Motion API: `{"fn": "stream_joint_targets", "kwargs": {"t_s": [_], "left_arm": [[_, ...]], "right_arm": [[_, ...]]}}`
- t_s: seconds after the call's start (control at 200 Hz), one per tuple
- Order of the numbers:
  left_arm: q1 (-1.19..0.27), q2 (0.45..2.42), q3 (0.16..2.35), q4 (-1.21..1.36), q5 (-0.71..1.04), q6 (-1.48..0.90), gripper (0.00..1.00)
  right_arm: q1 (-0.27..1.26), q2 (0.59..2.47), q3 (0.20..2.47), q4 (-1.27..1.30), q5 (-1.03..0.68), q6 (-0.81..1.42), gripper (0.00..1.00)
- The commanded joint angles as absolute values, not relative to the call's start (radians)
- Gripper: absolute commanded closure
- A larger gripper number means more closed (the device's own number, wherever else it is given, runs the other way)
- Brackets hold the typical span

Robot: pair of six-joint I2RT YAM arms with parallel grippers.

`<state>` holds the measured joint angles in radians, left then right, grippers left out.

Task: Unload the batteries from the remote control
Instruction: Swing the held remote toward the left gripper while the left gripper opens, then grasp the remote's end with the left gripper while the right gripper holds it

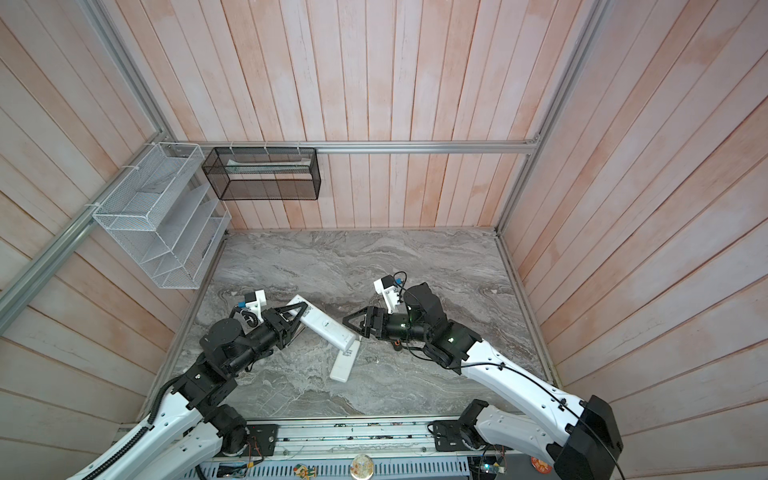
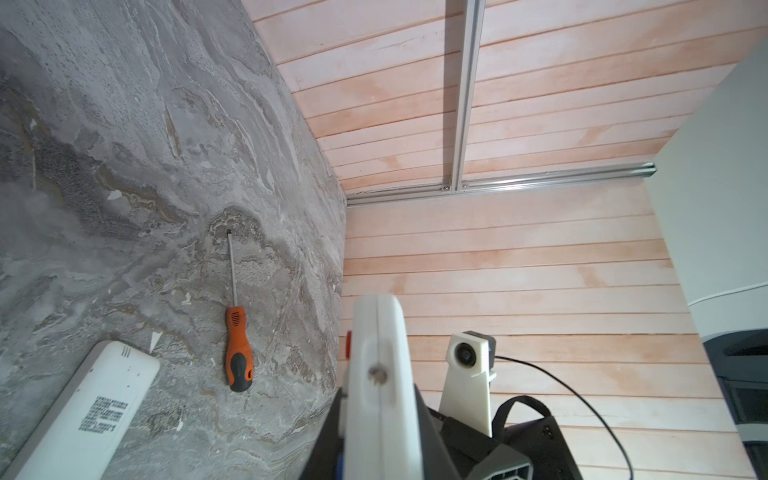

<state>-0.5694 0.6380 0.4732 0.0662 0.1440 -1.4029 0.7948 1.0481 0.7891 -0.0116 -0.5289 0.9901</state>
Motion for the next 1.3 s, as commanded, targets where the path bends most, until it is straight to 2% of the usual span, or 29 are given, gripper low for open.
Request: {"fn": "stream_joint_targets", "kwargs": {"t_s": [0.0,0.425,0.78,1.135,1.21,1.295], "left_arm": [[-0.565,0.618,0.455,0.223,0.096,-1.474,0.85],[-0.565,0.635,0.460,0.285,0.084,-1.458,0.85],[-0.566,0.669,0.471,0.310,0.100,-1.446,0.84],[-0.571,0.665,0.460,0.317,0.109,-1.451,0.84],[-0.571,0.655,0.455,0.302,0.118,-1.445,0.79],[-0.571,0.639,0.453,0.277,0.145,-1.430,0.61]], "right_arm": [[0.793,1.073,0.799,0.100,-0.593,1.040,0.17],[0.821,1.117,0.822,0.195,-0.640,1.106,0.34],[0.849,1.085,0.804,0.261,-0.588,1.159,0.46],[0.859,1.079,0.792,0.261,-0.550,1.167,0.71],[0.855,1.070,0.793,0.241,-0.528,1.159,0.78],[0.843,1.062,0.798,0.214,-0.528,1.145,0.84]]}}
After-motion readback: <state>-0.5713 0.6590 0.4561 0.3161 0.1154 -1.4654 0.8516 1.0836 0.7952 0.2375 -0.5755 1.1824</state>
